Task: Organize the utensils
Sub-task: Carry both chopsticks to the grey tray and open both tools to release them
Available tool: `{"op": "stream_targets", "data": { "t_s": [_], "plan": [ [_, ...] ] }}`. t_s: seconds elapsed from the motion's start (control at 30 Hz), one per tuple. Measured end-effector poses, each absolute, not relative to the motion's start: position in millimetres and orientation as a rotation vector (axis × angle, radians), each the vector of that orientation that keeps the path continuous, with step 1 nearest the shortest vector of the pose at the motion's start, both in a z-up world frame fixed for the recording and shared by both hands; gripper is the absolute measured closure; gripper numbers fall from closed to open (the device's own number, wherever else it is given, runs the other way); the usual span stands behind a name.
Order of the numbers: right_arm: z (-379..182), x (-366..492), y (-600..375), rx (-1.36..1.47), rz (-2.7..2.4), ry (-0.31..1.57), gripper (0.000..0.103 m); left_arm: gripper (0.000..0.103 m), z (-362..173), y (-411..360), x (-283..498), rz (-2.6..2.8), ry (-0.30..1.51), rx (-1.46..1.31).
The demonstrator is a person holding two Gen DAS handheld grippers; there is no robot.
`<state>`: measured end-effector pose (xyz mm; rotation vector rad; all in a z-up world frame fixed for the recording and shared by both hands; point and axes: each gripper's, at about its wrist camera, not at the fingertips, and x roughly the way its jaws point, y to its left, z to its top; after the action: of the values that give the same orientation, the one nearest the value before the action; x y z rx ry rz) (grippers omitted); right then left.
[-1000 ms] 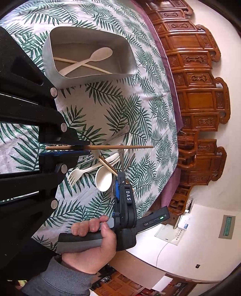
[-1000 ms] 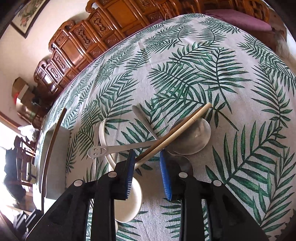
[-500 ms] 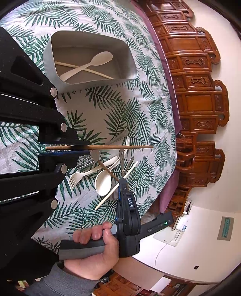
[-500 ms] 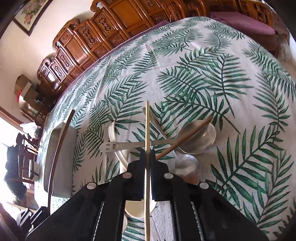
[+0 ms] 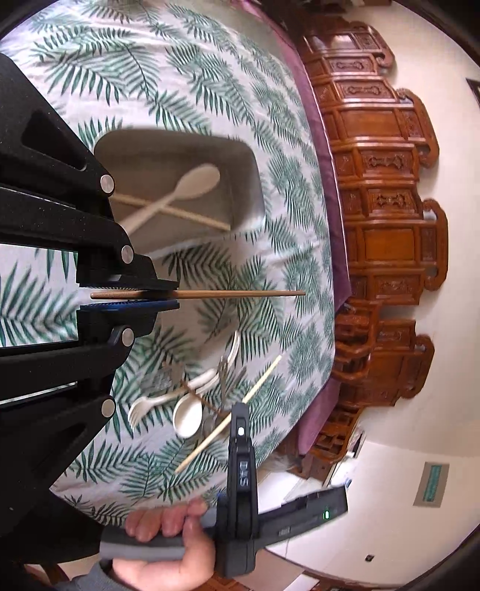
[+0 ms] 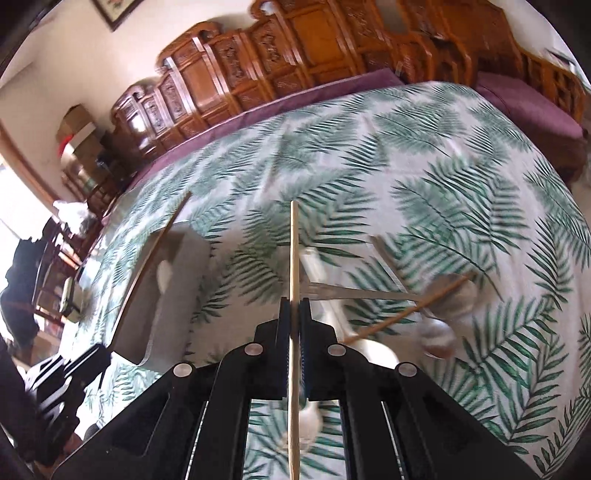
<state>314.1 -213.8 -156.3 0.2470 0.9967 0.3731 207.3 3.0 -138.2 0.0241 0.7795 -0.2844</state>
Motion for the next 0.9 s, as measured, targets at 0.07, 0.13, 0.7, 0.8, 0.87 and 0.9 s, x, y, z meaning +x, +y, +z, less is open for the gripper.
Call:
{"op": "stream_targets", "data": {
  "t_s": [0.07,0.13,0.7,0.8,0.87,0.9],
  "plan": [
    [-150,312,-203,0.236,0.395,0.99,0.097,0.099,-139,13,208,-0.264,0.783,0.019],
    [-144,310,-188,0.223,0.423,0.982,0.097,0.099,-140,25,209,-0.244,0.791,0.009],
    [-130,303,-106,0.145,0.533,0.978,0.097,0.099,-167,77,233,-0.158,0.869,-0.01],
    [-130,303,-96,0.136,0.544,0.979,0.097,0.099,-166,77,238,-0.152,0.876,0.015],
    [-131,304,-91,0.129,0.548,0.979,0.097,0.099,-162,79,240,-0.155,0.863,0.023],
    [-131,304,-88,0.126,0.553,0.98,0.097,0.099,-160,80,240,-0.154,0.859,0.029]
  ]
}}
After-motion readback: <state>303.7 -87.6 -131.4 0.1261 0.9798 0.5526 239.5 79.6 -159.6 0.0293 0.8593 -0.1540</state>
